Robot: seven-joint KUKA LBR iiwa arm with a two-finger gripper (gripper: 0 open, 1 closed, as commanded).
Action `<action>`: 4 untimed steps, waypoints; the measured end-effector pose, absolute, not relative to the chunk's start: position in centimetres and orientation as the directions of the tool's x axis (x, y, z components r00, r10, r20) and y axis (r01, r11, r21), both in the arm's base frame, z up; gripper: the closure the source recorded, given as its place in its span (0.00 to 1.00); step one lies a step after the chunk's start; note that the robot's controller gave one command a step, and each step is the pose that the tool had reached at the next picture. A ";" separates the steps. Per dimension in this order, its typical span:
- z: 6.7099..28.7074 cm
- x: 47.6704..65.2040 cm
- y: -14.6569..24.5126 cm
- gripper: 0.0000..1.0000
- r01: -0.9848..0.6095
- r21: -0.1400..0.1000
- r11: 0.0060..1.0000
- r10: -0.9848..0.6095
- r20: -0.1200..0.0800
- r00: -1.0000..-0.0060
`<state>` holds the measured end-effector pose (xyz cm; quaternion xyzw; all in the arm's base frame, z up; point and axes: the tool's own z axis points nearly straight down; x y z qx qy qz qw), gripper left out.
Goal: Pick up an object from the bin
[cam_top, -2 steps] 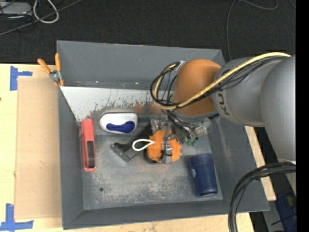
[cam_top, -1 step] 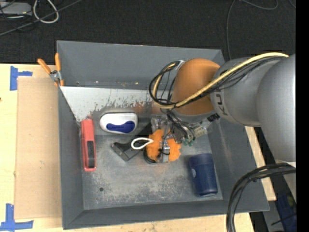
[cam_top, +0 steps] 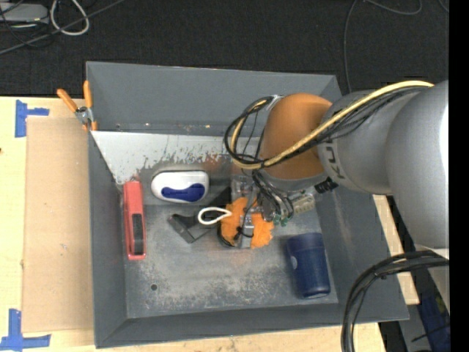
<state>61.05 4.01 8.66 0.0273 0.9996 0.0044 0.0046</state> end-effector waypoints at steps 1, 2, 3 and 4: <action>14.4 59.9 2.3 0.00 0.065 0.006 0.998 0.065 0.003 -0.998; 17.0 61.0 3.5 1.00 0.019 0.009 1.000 0.019 -0.004 -1.000; 17.0 61.0 3.5 1.00 0.019 0.009 1.000 0.019 -0.004 -1.000; 16.7 61.0 3.5 1.00 0.005 0.009 1.000 0.005 -0.006 -1.000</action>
Offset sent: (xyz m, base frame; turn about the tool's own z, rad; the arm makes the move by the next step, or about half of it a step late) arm -0.0005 -0.0054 0.0840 -0.0340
